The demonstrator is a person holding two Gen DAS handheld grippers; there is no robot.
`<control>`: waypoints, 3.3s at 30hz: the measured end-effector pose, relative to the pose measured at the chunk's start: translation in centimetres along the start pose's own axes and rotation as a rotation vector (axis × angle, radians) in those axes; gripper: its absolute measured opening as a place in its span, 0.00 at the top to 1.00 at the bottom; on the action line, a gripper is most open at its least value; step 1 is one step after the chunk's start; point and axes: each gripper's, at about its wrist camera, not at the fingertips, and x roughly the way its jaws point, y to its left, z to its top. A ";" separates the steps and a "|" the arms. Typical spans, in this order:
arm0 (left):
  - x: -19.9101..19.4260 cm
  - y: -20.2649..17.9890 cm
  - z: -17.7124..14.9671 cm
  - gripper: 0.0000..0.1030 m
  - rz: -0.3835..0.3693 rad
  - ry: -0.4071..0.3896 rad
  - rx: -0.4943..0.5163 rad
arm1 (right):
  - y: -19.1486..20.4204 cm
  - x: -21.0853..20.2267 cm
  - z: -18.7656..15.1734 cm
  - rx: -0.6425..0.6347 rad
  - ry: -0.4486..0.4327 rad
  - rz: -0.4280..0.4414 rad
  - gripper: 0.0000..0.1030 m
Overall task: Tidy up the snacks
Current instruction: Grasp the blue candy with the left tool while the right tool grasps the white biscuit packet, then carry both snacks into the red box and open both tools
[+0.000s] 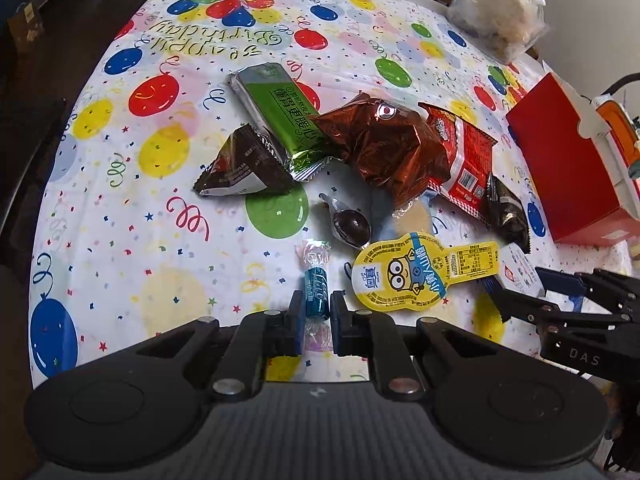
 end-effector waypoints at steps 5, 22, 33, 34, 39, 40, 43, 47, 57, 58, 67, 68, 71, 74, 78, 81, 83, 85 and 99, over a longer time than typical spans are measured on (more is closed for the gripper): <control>-0.6 0.1 0.0 0.88 -0.016 -0.005 -0.014 | -0.3 -1.3 -0.2 0.026 -0.010 0.037 0.46; -4.4 -2.6 1.2 0.88 -0.038 -0.100 0.023 | -2.4 -6.4 0.2 0.037 -0.135 0.029 0.46; -6.7 -8.7 4.1 0.88 -0.074 -0.189 0.118 | -7.2 -9.3 2.0 0.118 -0.242 0.014 0.46; -6.8 -9.4 4.4 0.88 -0.079 -0.194 0.126 | -7.8 -9.5 2.1 0.124 -0.251 0.013 0.46; -6.6 -13.0 6.2 0.88 -0.102 -0.212 0.165 | -10.7 -10.4 3.0 0.141 -0.283 0.001 0.46; -6.5 -13.8 6.5 0.88 -0.106 -0.214 0.173 | -11.3 -10.5 3.1 0.143 -0.287 -0.005 0.46; -5.9 -16.4 7.5 0.88 -0.121 -0.213 0.200 | -13.3 -10.7 3.5 0.157 -0.295 -0.019 0.46; -4.7 -19.9 8.5 0.88 -0.142 -0.201 0.238 | -16.3 -10.9 3.8 0.174 -0.296 -0.039 0.46; -1.4 -29.0 10.3 0.88 -0.178 -0.162 0.338 | -23.9 -10.1 4.3 0.203 -0.260 -0.086 0.46; -1.0 -29.8 10.4 0.88 -0.179 -0.154 0.345 | -24.6 -9.9 4.4 0.205 -0.253 -0.090 0.46; 4.2 -36.6 11.5 0.88 -0.154 -0.054 0.408 | -30.1 -7.1 5.1 0.224 -0.152 -0.076 0.46; 4.7 -37.1 11.5 0.88 -0.148 -0.048 0.412 | -30.5 -6.8 5.2 0.222 -0.140 -0.070 0.46; 6.1 -38.2 11.8 0.88 -0.125 -0.032 0.430 | -31.3 -5.7 5.3 0.215 -0.112 -0.063 0.46; 7.6 -39.0 12.0 0.88 -0.101 0.004 0.439 | -31.9 -4.6 5.5 0.199 -0.086 -0.055 0.46; 9.1 -39.8 11.9 0.88 -0.072 0.030 0.460 | -31.9 -3.3 5.8 0.166 -0.061 -0.049 0.49; 10.0 -40.0 11.8 0.88 -0.059 0.051 0.469 | -31.6 -2.8 6.0 0.140 -0.048 -0.033 0.62; 10.4 -40.0 11.7 0.88 -0.052 0.062 0.475 | -31.5 -2.5 6.0 0.127 -0.038 -0.036 0.62; 10.4 -39.9 11.8 0.88 -0.051 0.062 0.481 | -31.7 -2.3 6.1 0.130 -0.035 -0.029 0.62; 7.9 -38.9 11.2 0.83 -0.059 0.002 0.458 | -31.2 -4.9 5.8 0.151 -0.108 0.020 0.38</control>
